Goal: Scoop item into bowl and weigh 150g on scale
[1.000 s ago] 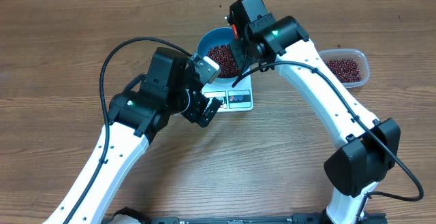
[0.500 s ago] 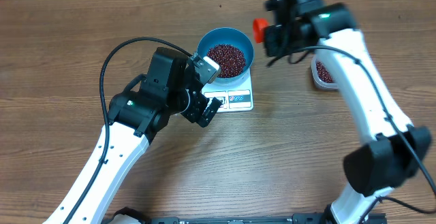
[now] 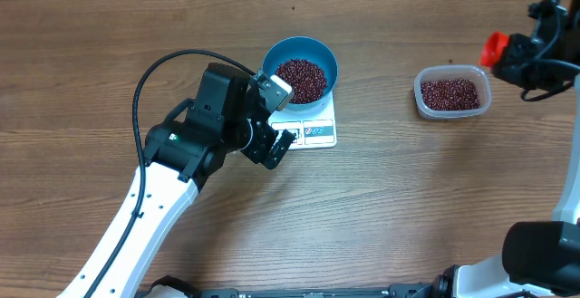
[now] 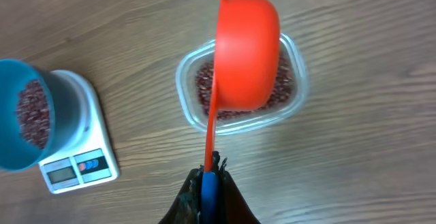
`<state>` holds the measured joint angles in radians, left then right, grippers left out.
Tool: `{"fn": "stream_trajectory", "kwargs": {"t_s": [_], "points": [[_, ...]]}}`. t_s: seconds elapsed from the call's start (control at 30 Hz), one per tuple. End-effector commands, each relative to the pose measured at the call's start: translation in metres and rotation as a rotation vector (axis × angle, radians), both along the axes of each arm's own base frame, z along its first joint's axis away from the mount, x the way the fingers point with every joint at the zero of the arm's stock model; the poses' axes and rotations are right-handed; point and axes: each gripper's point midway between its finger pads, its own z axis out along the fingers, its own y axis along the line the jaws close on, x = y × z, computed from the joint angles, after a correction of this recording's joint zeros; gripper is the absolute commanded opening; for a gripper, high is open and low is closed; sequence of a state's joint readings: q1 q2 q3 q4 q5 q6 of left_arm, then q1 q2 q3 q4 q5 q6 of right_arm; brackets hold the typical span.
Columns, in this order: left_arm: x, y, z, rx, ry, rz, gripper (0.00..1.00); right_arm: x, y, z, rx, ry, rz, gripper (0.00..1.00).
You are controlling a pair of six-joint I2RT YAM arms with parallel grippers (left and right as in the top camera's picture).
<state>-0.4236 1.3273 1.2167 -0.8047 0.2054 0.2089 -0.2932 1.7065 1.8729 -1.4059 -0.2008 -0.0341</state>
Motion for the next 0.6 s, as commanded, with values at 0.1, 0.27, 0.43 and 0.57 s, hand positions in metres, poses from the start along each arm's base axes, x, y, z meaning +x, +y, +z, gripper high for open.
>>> {"fn": "stream_trajectory", "kwargs": {"t_s": [0.1,0.27,0.43,0.57], "points": [[0.002,-0.002,0.013,-0.022,-0.026,0.008,0.99,-0.009,0.001,-0.048,-0.002,0.107,0.019,0.04],[0.002,-0.002,0.013,-0.022,-0.026,0.008,1.0,-0.008,0.001,-0.083,0.013,0.151,0.019,0.04],[0.002,-0.002,0.013,-0.022,-0.026,0.008,1.0,0.003,-0.002,-0.11,0.022,0.172,0.017,0.04],[0.002,-0.002,0.013,-0.022,-0.026,0.008,1.0,0.013,-0.005,-0.125,0.026,0.18,0.015,0.04]]}}
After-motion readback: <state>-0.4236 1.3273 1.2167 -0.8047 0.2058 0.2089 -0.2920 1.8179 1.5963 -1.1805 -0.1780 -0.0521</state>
